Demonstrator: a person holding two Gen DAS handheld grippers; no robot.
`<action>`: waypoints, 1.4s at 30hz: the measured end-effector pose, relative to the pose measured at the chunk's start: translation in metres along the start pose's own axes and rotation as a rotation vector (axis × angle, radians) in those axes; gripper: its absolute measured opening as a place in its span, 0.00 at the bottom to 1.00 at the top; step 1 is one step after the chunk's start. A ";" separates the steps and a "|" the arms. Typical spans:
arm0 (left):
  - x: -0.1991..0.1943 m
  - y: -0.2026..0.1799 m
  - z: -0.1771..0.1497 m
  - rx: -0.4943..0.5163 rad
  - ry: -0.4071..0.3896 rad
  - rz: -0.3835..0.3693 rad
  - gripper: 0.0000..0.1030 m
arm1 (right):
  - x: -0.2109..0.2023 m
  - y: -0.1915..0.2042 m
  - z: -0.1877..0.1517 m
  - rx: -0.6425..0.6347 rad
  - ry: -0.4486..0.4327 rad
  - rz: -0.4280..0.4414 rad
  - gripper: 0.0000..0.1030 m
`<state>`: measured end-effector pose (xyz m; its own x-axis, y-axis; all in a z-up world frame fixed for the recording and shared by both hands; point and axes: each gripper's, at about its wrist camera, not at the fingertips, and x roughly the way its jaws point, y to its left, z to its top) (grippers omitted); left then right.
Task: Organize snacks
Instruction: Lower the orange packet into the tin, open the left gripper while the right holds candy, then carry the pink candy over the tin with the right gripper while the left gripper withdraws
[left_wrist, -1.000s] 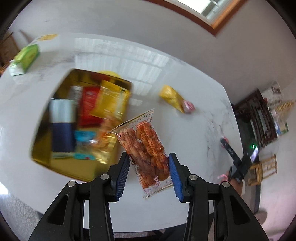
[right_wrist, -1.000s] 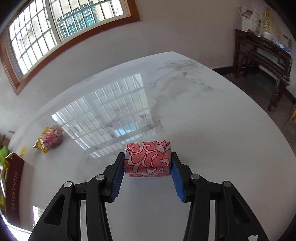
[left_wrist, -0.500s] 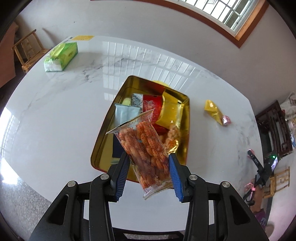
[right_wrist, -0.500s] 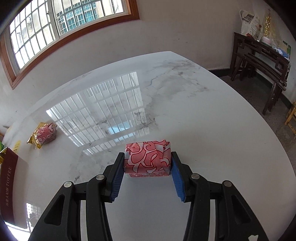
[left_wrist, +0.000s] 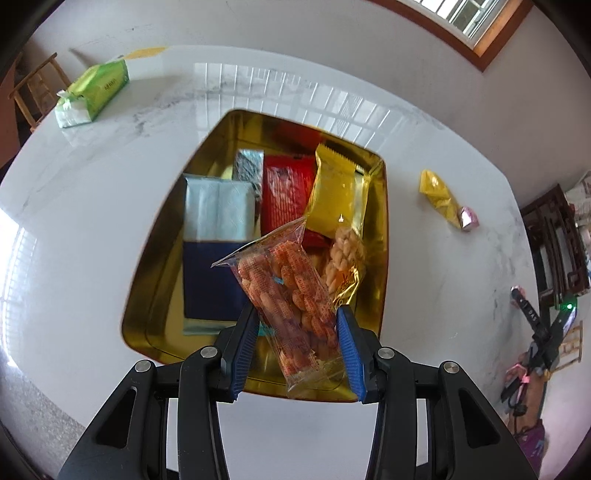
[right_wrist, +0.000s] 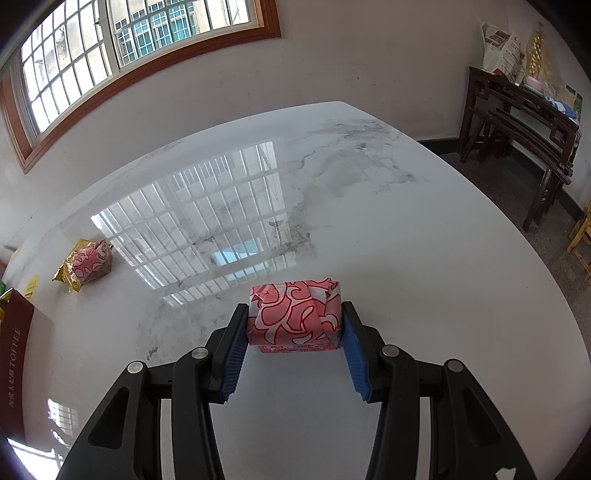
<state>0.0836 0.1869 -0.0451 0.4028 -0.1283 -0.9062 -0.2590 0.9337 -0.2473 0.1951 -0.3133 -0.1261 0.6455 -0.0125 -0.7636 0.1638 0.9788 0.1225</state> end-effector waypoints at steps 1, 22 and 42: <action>0.003 0.000 0.000 0.004 0.000 0.003 0.43 | 0.000 0.000 0.000 0.001 0.000 0.001 0.44; 0.028 -0.003 -0.015 0.125 -0.026 0.007 0.41 | 0.000 0.000 0.000 -0.001 0.000 0.008 0.45; -0.036 -0.015 -0.051 0.220 -0.361 0.265 0.43 | -0.009 0.009 -0.011 -0.039 -0.001 0.036 0.43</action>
<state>0.0280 0.1606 -0.0262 0.6363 0.2107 -0.7421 -0.2182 0.9719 0.0888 0.1824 -0.3023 -0.1246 0.6509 0.0230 -0.7588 0.1115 0.9858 0.1256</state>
